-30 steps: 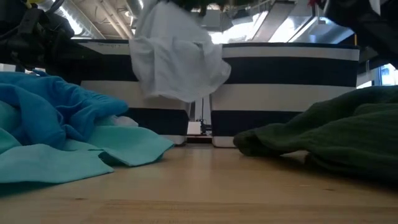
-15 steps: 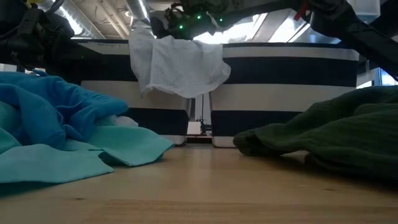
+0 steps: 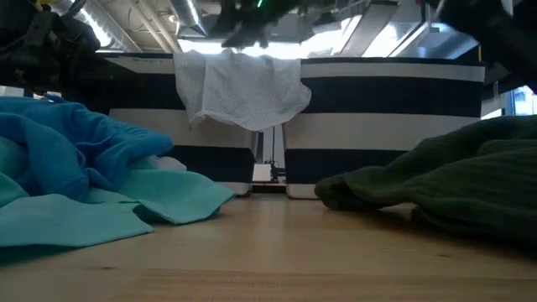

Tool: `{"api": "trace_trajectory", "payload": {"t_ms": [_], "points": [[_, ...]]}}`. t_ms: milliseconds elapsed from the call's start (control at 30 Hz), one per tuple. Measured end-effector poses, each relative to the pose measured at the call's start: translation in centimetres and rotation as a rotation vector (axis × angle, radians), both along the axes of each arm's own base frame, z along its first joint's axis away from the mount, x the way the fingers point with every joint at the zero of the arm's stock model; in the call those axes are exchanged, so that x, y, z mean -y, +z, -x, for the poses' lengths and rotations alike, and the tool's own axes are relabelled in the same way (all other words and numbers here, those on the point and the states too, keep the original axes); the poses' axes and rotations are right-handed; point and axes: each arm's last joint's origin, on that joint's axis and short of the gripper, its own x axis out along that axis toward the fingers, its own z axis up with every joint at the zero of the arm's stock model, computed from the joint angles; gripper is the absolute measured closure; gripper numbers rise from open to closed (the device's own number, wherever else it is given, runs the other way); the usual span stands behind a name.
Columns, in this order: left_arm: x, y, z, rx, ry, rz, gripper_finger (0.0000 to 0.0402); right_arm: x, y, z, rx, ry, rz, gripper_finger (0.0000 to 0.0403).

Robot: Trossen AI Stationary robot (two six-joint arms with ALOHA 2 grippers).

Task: Sort clothes
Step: Put the blue patterned shirt into the left blue laundry bin

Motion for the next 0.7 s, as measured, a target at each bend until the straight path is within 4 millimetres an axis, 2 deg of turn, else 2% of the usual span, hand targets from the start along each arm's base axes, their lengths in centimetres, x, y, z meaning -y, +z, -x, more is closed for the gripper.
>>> {"api": "trace_trajectory", "payload": {"t_ms": [167,300,467,533,700], "points": [[0.0,-0.1,-0.1,-0.011,0.0,0.003,0.0276,-3.7,4.6,4.6,-0.075,0.043,-0.025,0.0131],[0.0,-0.3,-0.2,-0.029,-0.003,0.003,0.0276,-6.5,5.8,8.2,-0.243,0.024,-0.08,0.013],[0.0,-0.5,-0.3,-0.054,-0.003,0.004,0.0276,-8.8,4.7,10.7,-0.495,-0.032,-0.135,0.0134],[0.0,-0.5,-0.3,-0.06,-0.003,0.004,0.0276,-9.5,3.6,10.6,-0.579,-0.026,-0.15,0.0134],[0.0,-0.6,-0.4,-0.066,-0.003,0.005,0.0276,-10.2,1.0,9.4,-0.662,-0.032,-0.124,0.0134]]}}
